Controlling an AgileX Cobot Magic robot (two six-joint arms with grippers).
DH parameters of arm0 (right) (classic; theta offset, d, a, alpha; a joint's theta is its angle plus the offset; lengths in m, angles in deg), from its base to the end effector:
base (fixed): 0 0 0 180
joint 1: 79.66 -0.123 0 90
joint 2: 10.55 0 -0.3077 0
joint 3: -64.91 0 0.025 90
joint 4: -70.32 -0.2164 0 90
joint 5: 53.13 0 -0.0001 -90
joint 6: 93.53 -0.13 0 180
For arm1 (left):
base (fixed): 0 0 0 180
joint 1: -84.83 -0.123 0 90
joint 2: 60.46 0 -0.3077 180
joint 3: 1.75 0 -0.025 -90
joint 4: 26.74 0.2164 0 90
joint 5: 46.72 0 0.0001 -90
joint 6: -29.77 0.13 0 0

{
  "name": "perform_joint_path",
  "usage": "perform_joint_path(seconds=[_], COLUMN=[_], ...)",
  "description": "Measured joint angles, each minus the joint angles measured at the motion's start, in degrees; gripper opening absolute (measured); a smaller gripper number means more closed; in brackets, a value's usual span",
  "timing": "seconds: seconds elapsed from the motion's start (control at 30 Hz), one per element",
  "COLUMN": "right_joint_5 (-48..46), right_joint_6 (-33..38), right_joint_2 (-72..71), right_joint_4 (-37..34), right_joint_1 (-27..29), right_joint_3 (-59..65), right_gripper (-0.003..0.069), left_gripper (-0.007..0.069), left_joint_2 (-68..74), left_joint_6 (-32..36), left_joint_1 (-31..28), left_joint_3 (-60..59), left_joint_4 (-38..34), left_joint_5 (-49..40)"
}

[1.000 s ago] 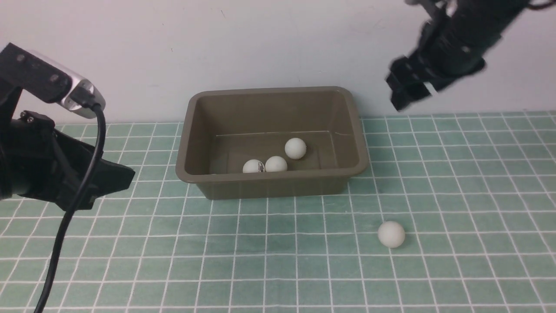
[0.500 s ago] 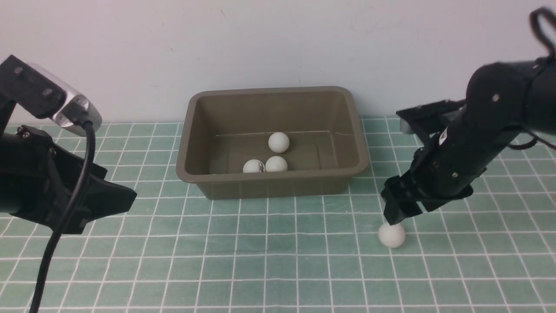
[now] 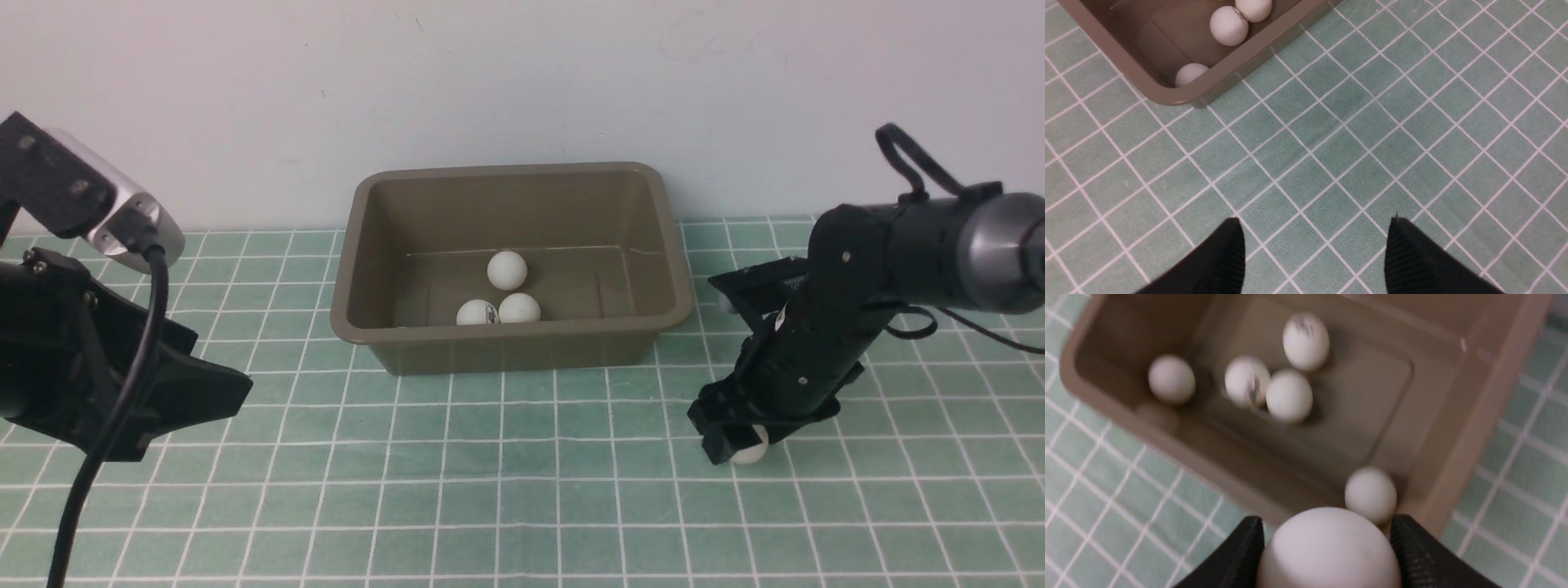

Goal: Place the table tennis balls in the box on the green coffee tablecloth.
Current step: 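Reach for and grasp a ping pong ball on the table, then release the ping pong ball into the bin and lift the gripper away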

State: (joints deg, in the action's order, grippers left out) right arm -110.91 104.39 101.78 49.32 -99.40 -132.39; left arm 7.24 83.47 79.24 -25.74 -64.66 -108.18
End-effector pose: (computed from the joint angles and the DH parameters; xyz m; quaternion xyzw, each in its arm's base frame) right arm 0.3581 0.1704 0.3052 -0.2534 0.9233 0.1763 0.2283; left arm 0.1657 -0.0543 0.3344 0.2976 0.8745 -0.1640 0.3460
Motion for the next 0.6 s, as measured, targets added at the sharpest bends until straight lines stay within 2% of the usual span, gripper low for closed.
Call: perform_joint_path(seconds=[0.27, 0.43, 0.6], right_joint_5=[-0.52, -2.01, -3.08], right_joint_6=[1.09, 1.20, 1.38], right_joint_2=[12.34, 21.54, 26.20], right_joint_4=[-0.17, -2.61, -3.64], right_joint_1=[-2.03, -2.25, -2.25], right_joint_3=[-13.25, -22.66, -27.44], right_gripper=[0.0357, 0.0357, 0.0362], left_gripper=[0.0419, 0.0419, 0.0419], left_joint_2=[0.00, 0.00, 0.00], left_joint_6=[-0.05, -0.05, -0.11], left_joint_1=[0.00, 0.00, 0.00], left_joint_3=[0.00, 0.00, 0.00], left_joint_4=[0.14, 0.20, 0.31], left_joint_5=[-0.37, -1.70, -2.24])
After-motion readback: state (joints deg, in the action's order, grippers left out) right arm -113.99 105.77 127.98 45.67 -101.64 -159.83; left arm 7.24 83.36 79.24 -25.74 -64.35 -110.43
